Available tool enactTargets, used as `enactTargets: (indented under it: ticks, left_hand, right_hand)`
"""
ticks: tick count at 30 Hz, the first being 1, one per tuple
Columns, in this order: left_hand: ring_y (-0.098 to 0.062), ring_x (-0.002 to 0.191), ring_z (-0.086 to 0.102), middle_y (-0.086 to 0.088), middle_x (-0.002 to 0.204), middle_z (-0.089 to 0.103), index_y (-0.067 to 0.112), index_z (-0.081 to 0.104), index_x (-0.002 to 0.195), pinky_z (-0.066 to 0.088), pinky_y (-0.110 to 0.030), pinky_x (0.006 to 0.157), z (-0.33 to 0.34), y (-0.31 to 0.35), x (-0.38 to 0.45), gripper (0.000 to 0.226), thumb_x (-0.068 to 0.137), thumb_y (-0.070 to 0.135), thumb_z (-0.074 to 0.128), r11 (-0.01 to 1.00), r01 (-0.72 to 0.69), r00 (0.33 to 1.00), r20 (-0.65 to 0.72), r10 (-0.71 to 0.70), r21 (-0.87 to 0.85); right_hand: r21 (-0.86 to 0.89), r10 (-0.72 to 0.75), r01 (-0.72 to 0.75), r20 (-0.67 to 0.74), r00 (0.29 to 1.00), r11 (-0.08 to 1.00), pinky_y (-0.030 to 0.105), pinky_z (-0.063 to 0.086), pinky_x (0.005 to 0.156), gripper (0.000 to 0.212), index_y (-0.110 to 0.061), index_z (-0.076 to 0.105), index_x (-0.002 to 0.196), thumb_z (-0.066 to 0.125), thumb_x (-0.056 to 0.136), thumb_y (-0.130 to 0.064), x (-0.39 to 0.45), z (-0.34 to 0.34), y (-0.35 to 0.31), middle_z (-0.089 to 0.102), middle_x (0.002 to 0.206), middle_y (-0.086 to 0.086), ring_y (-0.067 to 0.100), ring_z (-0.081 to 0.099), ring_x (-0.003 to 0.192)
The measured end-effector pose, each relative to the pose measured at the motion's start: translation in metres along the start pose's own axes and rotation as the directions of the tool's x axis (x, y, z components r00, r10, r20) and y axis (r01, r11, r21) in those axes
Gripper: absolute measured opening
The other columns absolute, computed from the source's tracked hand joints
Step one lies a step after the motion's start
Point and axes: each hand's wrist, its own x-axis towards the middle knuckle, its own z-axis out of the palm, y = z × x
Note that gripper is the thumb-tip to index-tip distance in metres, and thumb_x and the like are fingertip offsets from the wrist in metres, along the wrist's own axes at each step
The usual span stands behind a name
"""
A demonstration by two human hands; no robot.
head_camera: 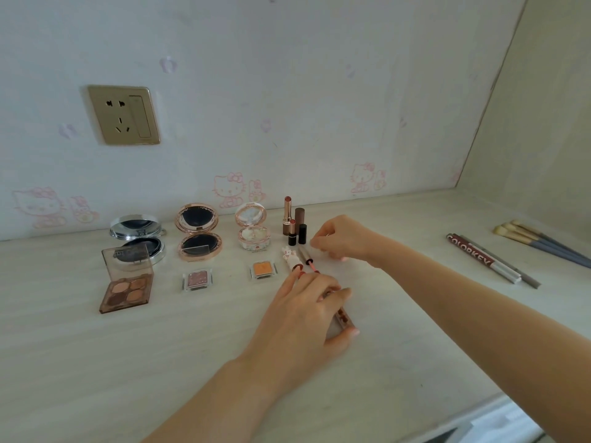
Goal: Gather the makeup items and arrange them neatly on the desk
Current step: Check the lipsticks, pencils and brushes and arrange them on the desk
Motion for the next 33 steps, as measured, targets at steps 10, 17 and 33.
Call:
enactTargets:
  ticks: [10,17,33]
  left_hand:
    - [-0.005,0.122,0.039,0.014,0.122,0.054,0.023,0.057,0.127,0.016,-0.02,0.112,0.003,0.02,0.013,0.044,0.092,0.048,0.047,0.997,-0.063,0.997,0.037,0.065,-0.051]
    - [-0.01,0.124,0.041,0.005,0.127,0.057,0.018,0.059,0.126,0.033,-0.025,0.103,0.024,0.055,0.078,0.037,0.096,0.036,0.047,0.992,-0.08,0.984,0.148,0.095,-0.101]
    - [-0.017,0.144,0.019,0.002,0.155,0.028,0.024,0.03,0.147,0.022,-0.034,0.116,0.111,0.101,0.221,0.057,0.094,0.004,0.038,0.993,-0.05,0.936,0.341,0.084,-0.108]
  right_hand:
    - [-0.261,-0.037,-0.031,-0.253,0.967,0.965,0.019,0.04,0.078,0.016,-0.022,0.068,0.101,0.057,0.089,-0.024,-0.08,-0.063,0.072,0.064,0.091,-0.008,0.01,0.058,0.089]
    - [-0.429,-0.082,-0.067,-0.32,0.944,0.901,0.019,0.039,0.076,0.016,-0.022,0.065,0.103,0.054,0.092,-0.025,-0.131,-0.103,0.135,0.06,0.095,-0.008,0.008,0.054,0.083]
    - [-0.625,-0.179,-0.153,-0.434,0.883,0.765,0.032,0.044,0.086,0.031,-0.015,0.059,0.121,0.044,0.094,-0.021,-0.141,-0.121,0.211,0.053,0.109,0.005,0.024,0.045,0.098]
